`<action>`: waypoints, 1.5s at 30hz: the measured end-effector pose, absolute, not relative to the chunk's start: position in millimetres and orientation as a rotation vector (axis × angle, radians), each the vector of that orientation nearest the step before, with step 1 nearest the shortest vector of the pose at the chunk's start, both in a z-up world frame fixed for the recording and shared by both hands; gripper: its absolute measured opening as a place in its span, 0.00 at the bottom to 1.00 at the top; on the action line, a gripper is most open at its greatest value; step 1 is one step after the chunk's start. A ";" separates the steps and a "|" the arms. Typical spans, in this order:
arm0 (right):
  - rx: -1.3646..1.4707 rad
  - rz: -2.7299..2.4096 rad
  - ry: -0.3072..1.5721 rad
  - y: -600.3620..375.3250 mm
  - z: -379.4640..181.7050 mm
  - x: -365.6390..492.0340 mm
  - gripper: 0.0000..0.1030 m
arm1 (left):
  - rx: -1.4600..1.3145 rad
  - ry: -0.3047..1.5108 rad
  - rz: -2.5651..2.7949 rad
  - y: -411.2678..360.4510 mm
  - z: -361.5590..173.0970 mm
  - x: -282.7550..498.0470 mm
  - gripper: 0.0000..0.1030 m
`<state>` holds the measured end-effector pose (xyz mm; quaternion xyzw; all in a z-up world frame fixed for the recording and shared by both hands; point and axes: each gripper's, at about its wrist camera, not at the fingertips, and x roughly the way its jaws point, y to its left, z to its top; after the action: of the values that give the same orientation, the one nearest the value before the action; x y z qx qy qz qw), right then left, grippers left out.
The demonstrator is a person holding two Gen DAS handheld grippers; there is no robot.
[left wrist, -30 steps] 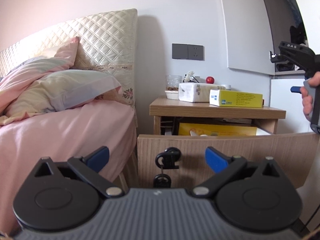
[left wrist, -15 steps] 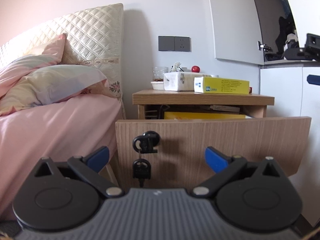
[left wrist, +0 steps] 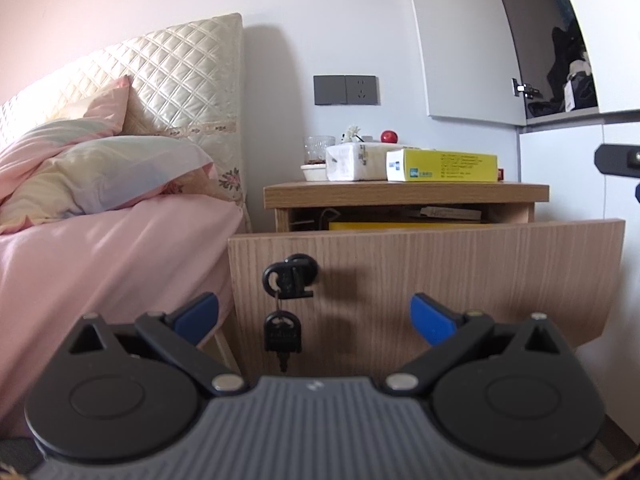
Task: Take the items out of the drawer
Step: 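Withdraw the right tool and bring it to the drawer front, then push the drawer front inward with the right tool while the left tool pushes too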
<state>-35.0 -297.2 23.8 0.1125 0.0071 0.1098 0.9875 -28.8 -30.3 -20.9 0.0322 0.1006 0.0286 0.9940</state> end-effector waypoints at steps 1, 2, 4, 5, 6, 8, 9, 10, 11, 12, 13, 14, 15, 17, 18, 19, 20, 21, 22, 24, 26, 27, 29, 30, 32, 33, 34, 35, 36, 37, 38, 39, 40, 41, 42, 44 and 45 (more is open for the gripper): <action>0.218 0.215 0.014 -295.6 22.0 -35.5 0.95 | 0.063 0.201 0.057 -29.9 -21.2 -29.0 1.00; 0.209 0.209 0.013 -294.0 20.2 -36.0 0.95 | 0.061 0.201 0.055 -29.5 -21.4 -29.1 1.00; 0.200 0.201 0.016 -291.8 16.4 -36.7 0.95 | 0.057 0.200 0.053 -28.7 -21.9 -29.5 1.00; 0.198 0.202 0.021 -291.1 14.6 -37.0 0.95 | 0.055 0.200 0.051 -28.3 -22.1 -29.7 1.00; 0.194 0.196 0.025 -290.1 12.2 -38.1 0.94 | 0.054 0.199 0.049 -28.0 -22.2 -30.0 1.00; 0.180 0.186 0.032 -287.8 6.4 -41.1 0.94 | 0.054 0.195 0.045 -27.7 -20.7 -30.5 1.00; 0.173 0.184 0.034 -287.0 3.5 -42.7 0.94 | 0.056 0.194 0.046 -28.4 -20.1 -30.4 1.00; 0.165 0.174 0.037 -286.2 -2.4 -44.9 0.94 | 0.059 0.194 0.045 -28.7 -20.4 -30.4 1.00; 0.162 0.168 0.043 -286.0 -7.7 -45.7 0.94 | 0.060 0.195 0.044 -28.8 -20.9 -30.4 1.00; 0.169 0.158 0.063 -285.6 -14.6 -45.1 0.94 | 0.060 0.193 0.044 -28.9 -21.7 -30.1 1.00; 0.175 0.152 0.086 -284.4 -17.0 -43.2 0.94 | 0.058 0.194 0.043 -29.0 -22.4 -29.4 1.00; 0.170 0.157 0.096 -282.6 -18.1 -41.7 0.94 | 0.054 0.200 0.040 -29.0 -22.9 -28.0 1.00; 0.154 0.153 0.098 -280.8 -18.8 -41.3 0.94 | 0.051 0.206 0.037 -28.9 -23.4 -26.6 1.00; 0.123 0.145 0.103 -277.2 -20.3 -40.5 0.94 | 0.044 0.218 0.030 -28.9 -24.4 -23.7 1.00; 0.123 0.143 0.116 -277.6 -21.0 -39.0 0.94 | 0.040 0.224 0.027 -28.9 -25.0 -22.3 1.00; 0.121 0.133 0.125 -278.1 -21.5 -37.6 0.94 | 0.037 0.230 0.024 -28.9 -25.5 -20.9 1.00; 0.116 0.118 0.132 -278.9 -21.8 -35.8 0.94 | 0.033 0.236 0.021 -28.9 -26.0 -19.4 1.00; 0.112 0.112 0.138 -279.7 -22.0 -33.9 0.94 | 0.030 0.242 0.018 -28.9 -26.5 -18.0 1.00; 0.109 0.110 0.147 -281.6 -21.9 -30.7 0.94 | 0.026 0.248 0.015 -28.9 -27.0 -16.6 1.00; 0.116 0.094 0.165 -285.1 -22.3 -25.3 0.94 | 0.027 0.253 0.006 -29.7 -28.6 -13.5 1.00; 0.127 0.090 0.188 -287.7 -22.2 -19.1 0.94 | 0.044 0.257 0.006 -32.6 -28.6 -10.1 1.00; 0.132 0.089 0.199 -288.8 -22.1 -16.2 0.94 | 0.058 0.258 0.000 -34.6 -28.9 -8.8 1.00; 0.133 0.087 0.220 -288.9 -21.8 -10.2 0.94 | 0.083 0.260 -0.013 -38.1 -29.5 -6.0 1.00; 0.132 0.085 0.229 -288.2 -21.5 -7.1 0.94 | 0.087 0.262 -0.019 -38.8 -29.9 -4.4 1.00; 0.134 0.095 0.242 -287.6 -21.0 -2.2 0.94 | 0.096 0.267 -0.031 -40.2 -30.8 -1.2 1.00; 0.136 0.112 0.250 -287.8 -20.1 0.6 0.94 | 0.100 0.269 -0.037 -40.8 -31.2 0.4 1.00; 0.144 0.121 0.253 -288.8 -19.5 2.2 0.94 | 0.104 0.272 -0.042 -41.1 -31.7 2.1 1.00; 0.153 0.127 0.258 -290.0 -18.5 4.2 0.94 | 0.105 0.275 -0.043 -40.7 -32.3 3.6 1.00; 0.161 0.133 0.262 -291.3 -17.5 6.3 0.94 | 0.107 0.277 -0.041 -39.9 -33.1 4.5 1.00; 0.170 0.140 0.267 -292.5 -16.5 8.4 0.94 | 0.109 0.279 -0.039 -39.2 -33.9 5.4 1.00; 0.172 0.141 0.272 -293.0 -15.7 10.3 0.94 | 0.110 0.282 -0.037 -38.5 -34.7 6.2 1.00; 0.172 0.142 0.274 -293.4 -15.2 11.3 0.94 | 0.112 0.284 -0.035 -37.8 -35.5 7.1 1.00; 0.172 0.143 0.276 -293.8 -14.6 12.2 0.94 | 0.114 0.286 -0.033 -37.1 -36.4 7.9 0.99; 0.173 0.144 0.275 -294.2 -14.7 12.5 0.94 | 0.115 0.288 -0.031 -40.0 -37.1 9.0 0.99; 0.174 0.144 0.275 -294.6 -14.7 12.8 0.94 | 0.114 0.288 -0.028 -45.7 -37.4 9.9 0.99; 0.175 0.147 0.287 -294.6 -16.0 15.1 0.94 | 0.109 0.286 -0.021 -43.4 -36.8 9.3 0.99; 0.177 0.147 0.292 -294.6 -16.3 16.2 0.94 | 0.106 0.281 -0.014 -42.1 -36.3 8.7 0.99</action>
<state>16.2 -294.6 -16.3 0.0878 0.1450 0.0730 0.9828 8.7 -42.1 -36.3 0.0526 0.1397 -0.0072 0.9888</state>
